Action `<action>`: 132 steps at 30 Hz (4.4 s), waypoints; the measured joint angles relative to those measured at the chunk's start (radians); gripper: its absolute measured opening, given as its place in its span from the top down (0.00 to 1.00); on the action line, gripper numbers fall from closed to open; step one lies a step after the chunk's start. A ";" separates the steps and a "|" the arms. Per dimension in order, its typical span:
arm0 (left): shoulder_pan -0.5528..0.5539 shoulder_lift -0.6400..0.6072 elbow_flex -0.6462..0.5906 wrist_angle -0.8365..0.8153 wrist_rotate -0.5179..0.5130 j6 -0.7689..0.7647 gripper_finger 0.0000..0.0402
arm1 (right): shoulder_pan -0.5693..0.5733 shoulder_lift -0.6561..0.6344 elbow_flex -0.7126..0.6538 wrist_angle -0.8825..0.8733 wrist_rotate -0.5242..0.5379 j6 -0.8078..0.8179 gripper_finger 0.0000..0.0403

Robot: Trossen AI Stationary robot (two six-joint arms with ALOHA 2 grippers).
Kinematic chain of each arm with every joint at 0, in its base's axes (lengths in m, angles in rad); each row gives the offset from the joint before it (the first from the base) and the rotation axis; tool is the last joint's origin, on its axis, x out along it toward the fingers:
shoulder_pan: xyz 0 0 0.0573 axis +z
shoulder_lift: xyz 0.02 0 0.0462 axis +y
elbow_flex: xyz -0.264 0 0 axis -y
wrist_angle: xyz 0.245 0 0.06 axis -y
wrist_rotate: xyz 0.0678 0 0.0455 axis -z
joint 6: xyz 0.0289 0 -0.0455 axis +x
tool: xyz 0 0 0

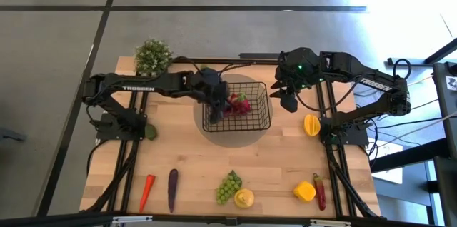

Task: Build produce basket
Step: Put the dark red grapes into the black wire basket, then put the yellow bell pepper into the black wire basket

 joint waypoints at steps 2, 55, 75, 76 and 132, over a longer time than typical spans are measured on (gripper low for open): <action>0.007 0.000 0.000 0.042 0.007 0.000 1.00 | 0.000 0.000 0.000 0.000 0.000 0.000 0.63; 0.166 0.284 0.001 0.351 0.077 -0.083 1.00 | 0.000 0.000 0.000 -0.006 0.000 -0.001 0.63; 0.176 0.339 0.000 0.359 -0.031 -0.006 1.00 | 0.000 0.000 0.000 -0.003 0.000 0.003 0.63; 0.176 0.339 0.000 0.355 -0.053 -0.002 1.00 | 0.000 0.000 0.000 -0.003 0.000 0.003 0.63; -0.157 -0.345 -0.002 -0.690 -0.107 -0.407 0.83 | 0.426 0.005 0.003 0.032 0.032 0.165 0.63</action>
